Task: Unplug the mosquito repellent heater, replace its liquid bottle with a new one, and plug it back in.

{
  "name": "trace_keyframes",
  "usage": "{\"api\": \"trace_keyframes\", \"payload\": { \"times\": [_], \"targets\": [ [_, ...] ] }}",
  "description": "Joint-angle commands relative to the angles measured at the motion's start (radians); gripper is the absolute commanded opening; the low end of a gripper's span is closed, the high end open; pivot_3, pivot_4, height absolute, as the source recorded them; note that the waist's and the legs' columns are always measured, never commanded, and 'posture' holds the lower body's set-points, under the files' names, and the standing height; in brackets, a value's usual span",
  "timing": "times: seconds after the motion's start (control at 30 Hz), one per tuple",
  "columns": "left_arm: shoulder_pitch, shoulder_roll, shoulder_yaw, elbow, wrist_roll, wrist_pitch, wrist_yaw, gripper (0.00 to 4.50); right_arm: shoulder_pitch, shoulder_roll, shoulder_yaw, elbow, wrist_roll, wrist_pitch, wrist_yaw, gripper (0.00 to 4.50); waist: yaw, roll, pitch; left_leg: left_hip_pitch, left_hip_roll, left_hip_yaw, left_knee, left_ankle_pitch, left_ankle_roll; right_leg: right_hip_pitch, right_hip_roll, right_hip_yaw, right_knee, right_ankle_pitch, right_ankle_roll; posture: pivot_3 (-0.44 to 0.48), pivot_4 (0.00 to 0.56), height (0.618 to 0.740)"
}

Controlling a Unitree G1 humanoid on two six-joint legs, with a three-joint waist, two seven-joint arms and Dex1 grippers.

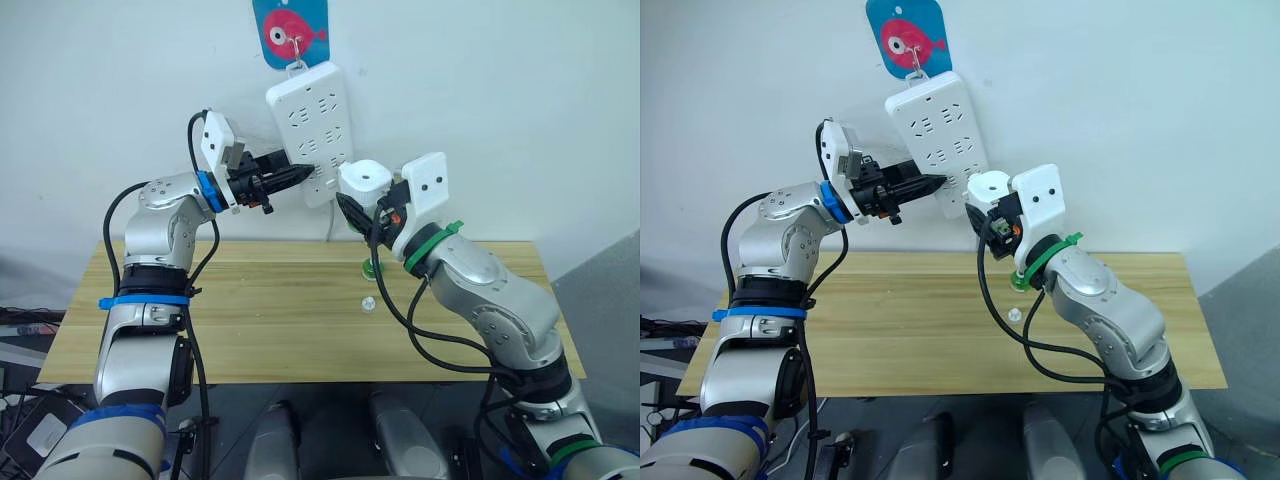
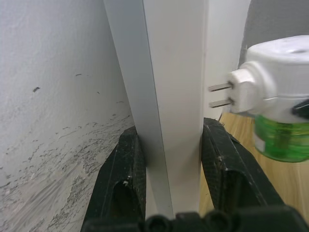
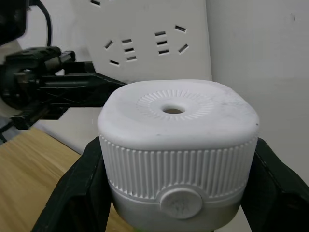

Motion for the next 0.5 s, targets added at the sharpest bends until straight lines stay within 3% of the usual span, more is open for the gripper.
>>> {"api": "trace_keyframes", "payload": {
  "times": [0.03,0.5],
  "targets": [
    [-0.003,0.014,0.016,-0.042,-0.010,-0.002,-0.001,1.28,-0.026,0.027,-0.002,-0.012,-0.060,-0.019,0.018,2.98,0.000,0.000,0.000,0.000,0.000,0.000,0.000,0.000,0.000,0.000,0.000,0.000,0.000,0.000,0.000,-0.192,0.217,0.723],
    [-0.001,0.016,0.014,-0.051,-0.010,0.002,0.000,1.28,-0.047,0.124,-0.008,0.053,-0.207,-0.058,0.088,2.98,0.000,0.000,0.000,0.000,0.000,0.000,0.000,0.000,0.000,0.000,0.000,0.000,0.001,0.000,0.000,-0.185,0.217,0.723]
  ]
}}
